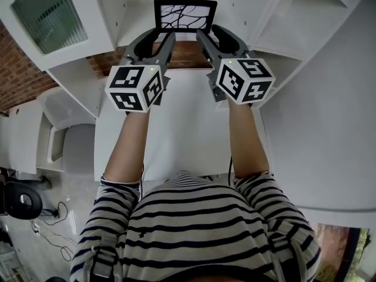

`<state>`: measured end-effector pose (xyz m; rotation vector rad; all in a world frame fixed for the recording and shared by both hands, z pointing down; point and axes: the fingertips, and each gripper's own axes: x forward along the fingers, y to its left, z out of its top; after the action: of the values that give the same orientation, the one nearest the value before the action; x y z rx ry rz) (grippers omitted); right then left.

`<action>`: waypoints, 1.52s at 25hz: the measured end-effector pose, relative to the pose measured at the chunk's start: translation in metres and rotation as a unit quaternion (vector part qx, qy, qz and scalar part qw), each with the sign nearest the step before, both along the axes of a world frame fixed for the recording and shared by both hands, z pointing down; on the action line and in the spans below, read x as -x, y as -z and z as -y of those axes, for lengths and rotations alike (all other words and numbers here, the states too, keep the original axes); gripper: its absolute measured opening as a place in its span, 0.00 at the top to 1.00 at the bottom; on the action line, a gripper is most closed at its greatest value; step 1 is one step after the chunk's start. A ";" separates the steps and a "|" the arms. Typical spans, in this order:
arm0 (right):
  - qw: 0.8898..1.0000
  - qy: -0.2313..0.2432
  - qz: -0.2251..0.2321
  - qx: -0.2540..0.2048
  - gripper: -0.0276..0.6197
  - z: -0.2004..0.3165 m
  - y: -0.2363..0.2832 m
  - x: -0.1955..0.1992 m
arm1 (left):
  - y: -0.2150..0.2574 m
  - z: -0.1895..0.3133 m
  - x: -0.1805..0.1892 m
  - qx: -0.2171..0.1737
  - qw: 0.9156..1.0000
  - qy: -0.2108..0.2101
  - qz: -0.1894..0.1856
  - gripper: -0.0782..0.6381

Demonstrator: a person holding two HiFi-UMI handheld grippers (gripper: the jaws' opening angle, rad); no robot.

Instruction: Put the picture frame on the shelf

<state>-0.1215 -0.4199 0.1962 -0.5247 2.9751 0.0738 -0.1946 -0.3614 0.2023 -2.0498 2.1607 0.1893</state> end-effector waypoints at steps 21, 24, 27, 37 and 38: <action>0.997 0.054 0.013 0.056 0.93 -0.115 -0.103 -0.019 | -0.087 -0.077 -0.063 0.005 0.993 -0.118 -0.002 0.88; 0.997 0.053 0.005 0.060 0.94 -0.127 -0.124 -0.023 | -0.108 -0.089 -0.066 0.008 0.991 -0.132 -0.013 0.88; 0.996 0.056 -0.001 0.074 0.94 -0.139 -0.147 -0.026 | -0.132 -0.102 -0.067 0.010 0.989 -0.146 -0.036 0.88; 0.989 0.077 -0.010 0.126 0.95 -0.188 -0.217 -0.045 | -0.200 -0.149 -0.083 0.041 0.973 -0.207 -0.090 0.88; 0.988 0.081 -0.014 0.129 0.95 -0.194 -0.222 -0.046 | -0.205 -0.154 -0.086 0.047 0.972 -0.214 -0.086 0.88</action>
<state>-0.0756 -0.2261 0.4181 -0.3078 3.0600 -0.3250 -0.1085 -0.2069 0.4078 -2.6230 1.8098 0.3322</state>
